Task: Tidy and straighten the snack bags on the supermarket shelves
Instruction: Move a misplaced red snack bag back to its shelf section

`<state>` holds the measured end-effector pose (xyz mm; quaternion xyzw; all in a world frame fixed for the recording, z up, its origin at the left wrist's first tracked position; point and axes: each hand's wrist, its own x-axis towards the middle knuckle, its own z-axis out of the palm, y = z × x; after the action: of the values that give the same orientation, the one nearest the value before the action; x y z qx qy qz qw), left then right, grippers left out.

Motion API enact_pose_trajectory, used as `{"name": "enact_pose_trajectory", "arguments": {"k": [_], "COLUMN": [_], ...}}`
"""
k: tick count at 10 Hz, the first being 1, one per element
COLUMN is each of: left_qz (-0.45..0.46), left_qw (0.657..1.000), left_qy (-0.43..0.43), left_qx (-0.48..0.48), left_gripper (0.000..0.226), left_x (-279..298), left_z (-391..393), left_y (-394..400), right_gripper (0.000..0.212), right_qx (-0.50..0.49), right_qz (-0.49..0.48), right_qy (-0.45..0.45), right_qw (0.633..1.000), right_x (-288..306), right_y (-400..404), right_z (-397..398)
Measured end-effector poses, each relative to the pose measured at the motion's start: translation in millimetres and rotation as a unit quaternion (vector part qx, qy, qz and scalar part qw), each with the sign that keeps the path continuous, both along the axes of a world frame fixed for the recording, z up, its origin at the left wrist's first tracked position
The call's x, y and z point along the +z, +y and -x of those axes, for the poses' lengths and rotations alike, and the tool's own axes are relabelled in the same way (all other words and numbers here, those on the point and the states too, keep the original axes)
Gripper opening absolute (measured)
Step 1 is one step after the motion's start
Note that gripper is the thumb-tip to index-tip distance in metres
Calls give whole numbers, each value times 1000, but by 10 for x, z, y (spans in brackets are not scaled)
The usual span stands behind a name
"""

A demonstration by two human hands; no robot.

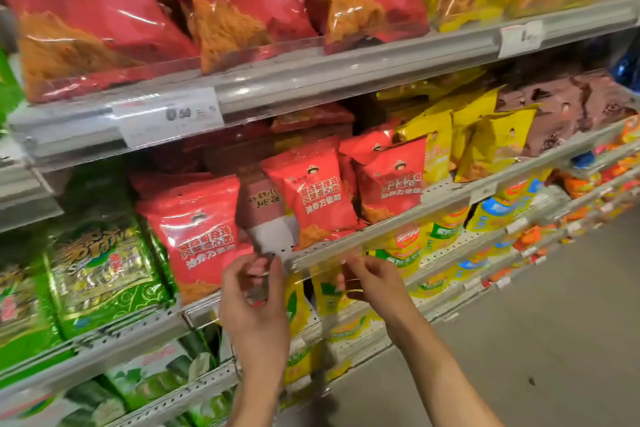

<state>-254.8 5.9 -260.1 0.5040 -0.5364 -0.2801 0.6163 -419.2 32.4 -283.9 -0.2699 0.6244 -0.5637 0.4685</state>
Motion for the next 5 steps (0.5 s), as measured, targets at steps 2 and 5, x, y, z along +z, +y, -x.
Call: {"name": "enact_pose_trajectory", "arguments": {"k": [2, 5], "left_qz": [-105, -273], "left_qw": [978, 851], "left_qy": [-54, -102], "left_qx": [-170, -436], "left_gripper": [12, 10], "left_x": [-207, -375], "left_z": [1158, 3855], "left_y": [188, 1121], "right_gripper": [22, 19], "right_qx": [-111, -272], "right_qz": [-41, -76], "right_qy": [5, 41], "right_qw": [993, 958], "right_x": [-38, -182], "right_y": [599, 2065], "right_z": [1115, 3556]}}
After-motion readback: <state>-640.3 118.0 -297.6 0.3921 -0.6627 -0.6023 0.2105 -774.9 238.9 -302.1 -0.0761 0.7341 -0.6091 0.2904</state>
